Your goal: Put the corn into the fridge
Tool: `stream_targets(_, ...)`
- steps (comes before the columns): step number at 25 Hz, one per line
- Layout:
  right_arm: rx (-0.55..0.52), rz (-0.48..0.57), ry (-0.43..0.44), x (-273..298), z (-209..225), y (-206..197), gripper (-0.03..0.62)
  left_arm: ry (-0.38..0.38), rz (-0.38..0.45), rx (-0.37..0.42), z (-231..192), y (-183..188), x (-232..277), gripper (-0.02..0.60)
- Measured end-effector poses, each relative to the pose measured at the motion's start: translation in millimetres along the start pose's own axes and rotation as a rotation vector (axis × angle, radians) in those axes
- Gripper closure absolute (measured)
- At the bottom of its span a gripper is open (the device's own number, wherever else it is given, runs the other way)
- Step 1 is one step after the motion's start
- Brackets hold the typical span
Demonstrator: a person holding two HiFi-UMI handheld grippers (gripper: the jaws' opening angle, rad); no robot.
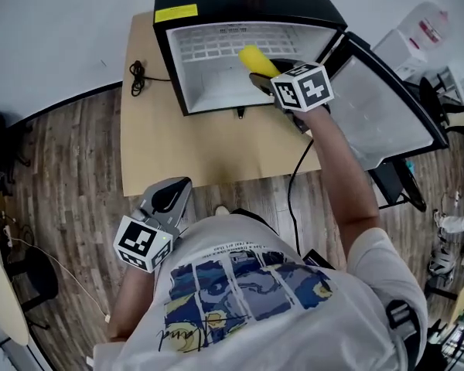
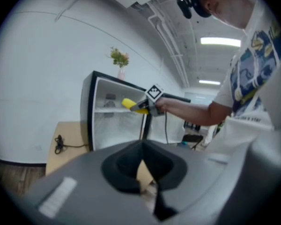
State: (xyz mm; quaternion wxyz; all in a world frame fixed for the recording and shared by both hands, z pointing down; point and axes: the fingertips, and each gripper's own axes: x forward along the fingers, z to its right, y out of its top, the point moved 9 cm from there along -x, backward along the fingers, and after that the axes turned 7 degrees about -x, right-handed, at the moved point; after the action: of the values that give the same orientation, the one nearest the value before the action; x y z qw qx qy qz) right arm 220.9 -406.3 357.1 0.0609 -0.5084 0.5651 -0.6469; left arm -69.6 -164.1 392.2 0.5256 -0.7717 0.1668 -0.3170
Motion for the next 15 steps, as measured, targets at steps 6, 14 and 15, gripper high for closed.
stream_targets(6,-0.060,-0.030,-0.034,34,40,16,0.344,0.068,0.007,-0.018,-10,0,1,0.572)
stream_targets(14,-0.123,-0.057,-0.078,62,64,29,0.344,0.099,0.016,-0.024,-16,2,5,0.572)
stream_targets(15,-0.128,-0.057,-0.081,64,65,29,0.344,0.101,0.017,-0.023,-15,3,6,0.572)
